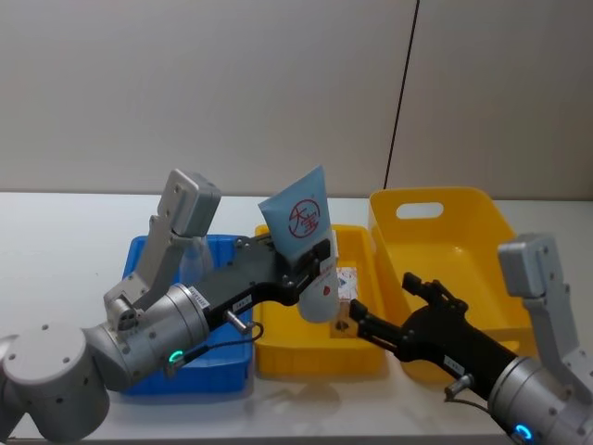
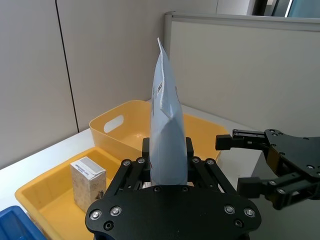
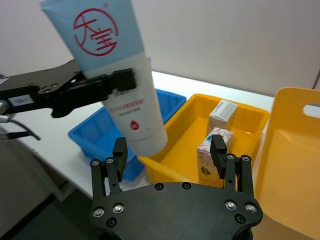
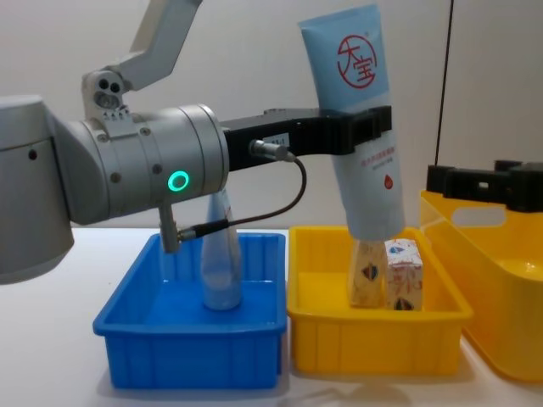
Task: Bimanual collaborative sorting of washing and personal care products
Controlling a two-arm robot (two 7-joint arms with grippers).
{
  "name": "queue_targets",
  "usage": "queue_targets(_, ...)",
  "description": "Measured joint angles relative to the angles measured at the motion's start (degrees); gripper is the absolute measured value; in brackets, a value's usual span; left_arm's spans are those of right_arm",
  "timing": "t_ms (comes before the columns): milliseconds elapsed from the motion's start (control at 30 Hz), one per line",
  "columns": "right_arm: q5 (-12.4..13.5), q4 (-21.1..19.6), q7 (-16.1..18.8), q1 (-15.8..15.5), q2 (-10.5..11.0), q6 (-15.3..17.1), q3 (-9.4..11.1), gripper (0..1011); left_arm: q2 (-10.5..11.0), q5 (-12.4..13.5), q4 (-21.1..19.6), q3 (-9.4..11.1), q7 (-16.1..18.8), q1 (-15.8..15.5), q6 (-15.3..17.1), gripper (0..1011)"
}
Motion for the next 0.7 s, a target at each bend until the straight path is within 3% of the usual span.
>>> queue_targets(67,0.57,-0.25,1.22,0.85,1.03,1.81,-0.47,1003,0.0,-0.05,0.02,0.04,-0.09,-0.01,0.02,299)
queue_targets(333,0.35,0.09,3.14,3.29,2.75,3.23,-2.34,1003,0.0,-0.16,0.03,0.11,-0.28,-0.05,0.07,299)
queue_targets(500,-1.01,0.87,3.77,4.85,3.34,2.7,-3.85,1003,0.0,-0.19,0.03,0.14,-0.35,-0.07,0.1,299)
queue_targets(700,-4.56,2.45,4.29,7.37,3.77,0.85,-6.63,1003,0.0,-0.24,0.03,0.18,-0.39,-0.09,0.13,299)
